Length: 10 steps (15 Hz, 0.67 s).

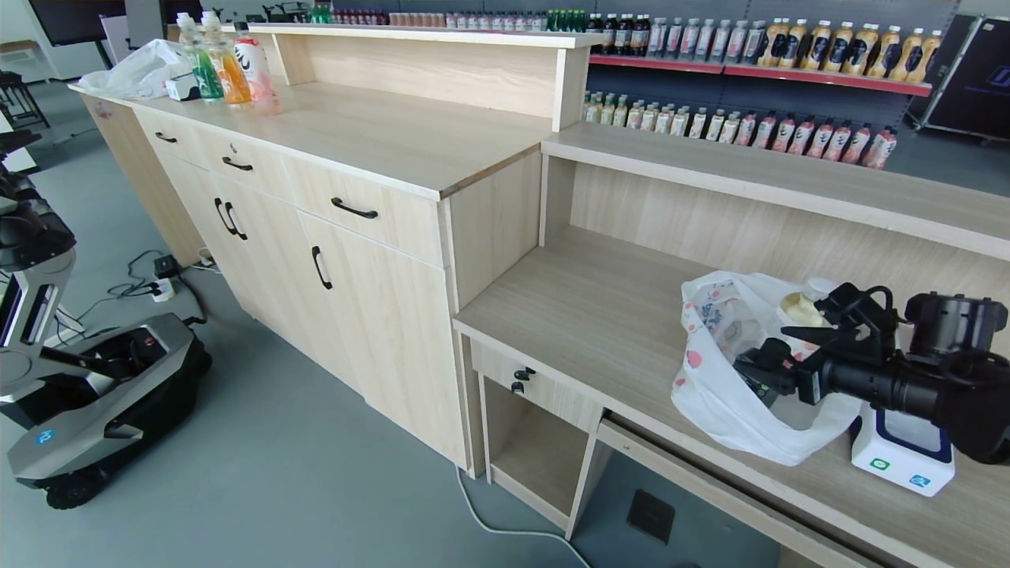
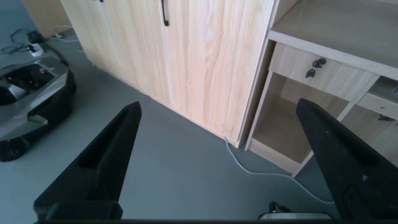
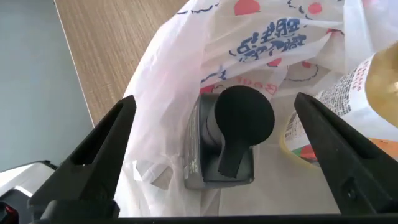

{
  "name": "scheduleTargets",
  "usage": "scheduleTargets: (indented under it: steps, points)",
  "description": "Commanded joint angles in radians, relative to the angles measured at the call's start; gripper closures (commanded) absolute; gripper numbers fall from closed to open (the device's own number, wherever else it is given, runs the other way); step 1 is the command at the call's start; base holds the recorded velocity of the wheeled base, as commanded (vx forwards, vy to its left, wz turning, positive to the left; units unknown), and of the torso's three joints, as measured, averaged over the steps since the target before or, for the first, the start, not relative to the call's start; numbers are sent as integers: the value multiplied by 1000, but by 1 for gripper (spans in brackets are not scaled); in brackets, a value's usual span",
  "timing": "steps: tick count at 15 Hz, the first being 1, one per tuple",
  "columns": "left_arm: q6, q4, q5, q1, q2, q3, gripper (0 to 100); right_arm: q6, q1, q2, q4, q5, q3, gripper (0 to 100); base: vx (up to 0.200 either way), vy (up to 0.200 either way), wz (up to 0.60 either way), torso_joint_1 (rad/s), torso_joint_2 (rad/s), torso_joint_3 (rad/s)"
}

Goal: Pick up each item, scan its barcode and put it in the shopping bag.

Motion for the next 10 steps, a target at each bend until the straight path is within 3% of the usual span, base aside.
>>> scheduleTargets:
  steps: [1,5,8,10]
  points:
    - [0,0,0,0,0,0,0,3,-12,-236,44,-1,63,0,0,0,0,0,0,0]
    - [0,1,0,0,0,0,0,-5,-94,-424,81,-19,122,0,0,0,0,0,0,0]
    - [0,0,0,0,0,0,0,-15,-120,-446,85,-300,53,0,0,0,-600,4,2,-1]
    - [0,0,0,0,0,0,0,69,-120,-452,93,-407,-41,0,0,0,-600,5,2,7]
